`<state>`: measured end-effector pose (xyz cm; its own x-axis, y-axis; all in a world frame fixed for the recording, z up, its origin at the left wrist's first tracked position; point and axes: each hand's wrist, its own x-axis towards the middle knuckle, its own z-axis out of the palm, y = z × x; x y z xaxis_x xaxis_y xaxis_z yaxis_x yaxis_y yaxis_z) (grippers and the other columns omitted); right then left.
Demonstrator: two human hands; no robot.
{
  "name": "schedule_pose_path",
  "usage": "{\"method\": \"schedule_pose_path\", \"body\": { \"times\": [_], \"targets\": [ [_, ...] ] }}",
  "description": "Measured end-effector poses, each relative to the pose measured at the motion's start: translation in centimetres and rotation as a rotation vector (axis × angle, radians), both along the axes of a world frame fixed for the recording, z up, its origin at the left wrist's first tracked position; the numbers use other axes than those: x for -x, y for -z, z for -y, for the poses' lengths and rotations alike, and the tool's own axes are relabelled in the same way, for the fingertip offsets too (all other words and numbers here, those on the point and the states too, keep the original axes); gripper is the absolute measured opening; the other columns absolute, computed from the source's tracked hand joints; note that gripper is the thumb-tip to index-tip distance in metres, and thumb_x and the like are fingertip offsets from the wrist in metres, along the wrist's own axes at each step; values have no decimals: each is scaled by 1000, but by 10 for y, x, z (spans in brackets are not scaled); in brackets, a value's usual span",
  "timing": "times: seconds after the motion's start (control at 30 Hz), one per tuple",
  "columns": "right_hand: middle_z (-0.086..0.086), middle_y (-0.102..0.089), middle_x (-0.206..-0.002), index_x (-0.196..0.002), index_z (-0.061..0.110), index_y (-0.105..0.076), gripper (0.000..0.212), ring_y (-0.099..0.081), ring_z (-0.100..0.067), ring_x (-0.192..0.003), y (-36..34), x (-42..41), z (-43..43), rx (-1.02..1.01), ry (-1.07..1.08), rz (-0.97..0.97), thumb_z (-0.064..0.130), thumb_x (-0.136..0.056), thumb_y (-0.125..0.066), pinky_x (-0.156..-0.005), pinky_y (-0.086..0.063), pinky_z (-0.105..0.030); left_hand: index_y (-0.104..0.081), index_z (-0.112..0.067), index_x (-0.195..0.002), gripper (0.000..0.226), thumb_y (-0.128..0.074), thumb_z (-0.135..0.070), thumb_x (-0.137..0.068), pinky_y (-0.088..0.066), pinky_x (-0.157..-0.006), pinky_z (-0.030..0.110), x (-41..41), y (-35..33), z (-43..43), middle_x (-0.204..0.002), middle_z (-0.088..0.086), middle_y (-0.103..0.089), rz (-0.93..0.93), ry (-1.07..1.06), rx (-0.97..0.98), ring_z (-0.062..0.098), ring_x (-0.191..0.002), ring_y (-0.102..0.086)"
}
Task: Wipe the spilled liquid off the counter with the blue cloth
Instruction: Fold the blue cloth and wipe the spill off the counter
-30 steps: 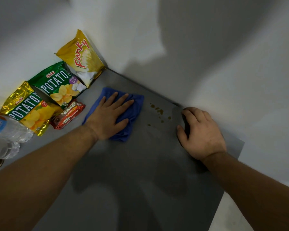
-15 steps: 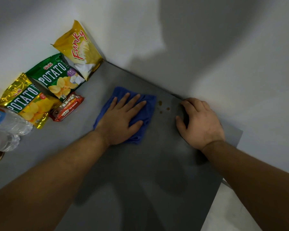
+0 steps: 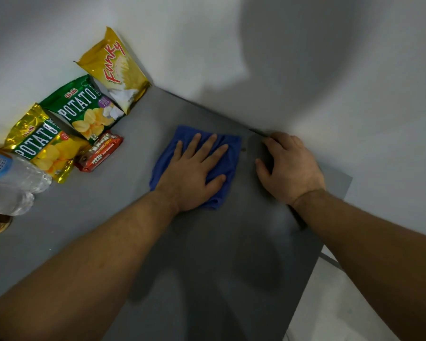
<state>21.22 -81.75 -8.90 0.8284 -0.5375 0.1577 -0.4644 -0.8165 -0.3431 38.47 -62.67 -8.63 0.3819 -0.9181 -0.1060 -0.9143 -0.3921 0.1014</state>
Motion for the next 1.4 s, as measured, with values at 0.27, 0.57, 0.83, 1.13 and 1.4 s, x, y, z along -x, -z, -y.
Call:
{"method": "schedule_pose_path", "body": {
  "times": [0.27,0.57,0.83,1.13,1.4],
  "targets": [
    [-13,-67,-117,-115,9,-73,29,-59,-38,-105,-1,37,-2,90,193,156,24,-91,-64,-86,-46,-45,0,-48,-161,72,-23,-73,-98,1,-123,71,-42,-1,1,-175,-8,7,-25,-290,-106,33,-161,8],
    [-14,-70,-111,-120,12,-67,27,-60,-37,-103,-3,44,-2,69,287,58,20,-99,-53,-81,-48,-43,-3,-45,-163,79,-23,-78,-93,-1,-124,69,41,1,10,-175,-4,3,-2,-58,-29,34,-161,7],
    [-14,-72,-108,-121,13,-68,28,-62,-39,-100,0,44,1,48,234,67,19,-96,-56,-81,-51,-45,-11,-42,-163,78,-24,-77,-95,0,-129,58,-16,3,-25,-175,-9,-2,-44,-215,43,25,-162,2],
    [-12,-71,-103,-120,17,-65,28,-61,-36,-96,1,41,4,55,240,49,21,-93,-56,-79,-46,-42,-6,-41,-164,77,-34,-71,-98,0,-126,66,-46,-4,35,-175,-4,1,-46,-313,-18,34,-161,4],
    [-8,-71,-98,-112,16,-67,23,-62,-34,-91,2,41,3,39,248,87,14,-92,-56,-76,-45,-41,-4,-49,-162,83,-22,-84,-88,5,-127,62,-4,3,21,-174,-14,4,-68,28,9,26,-162,8]
  ]
}}
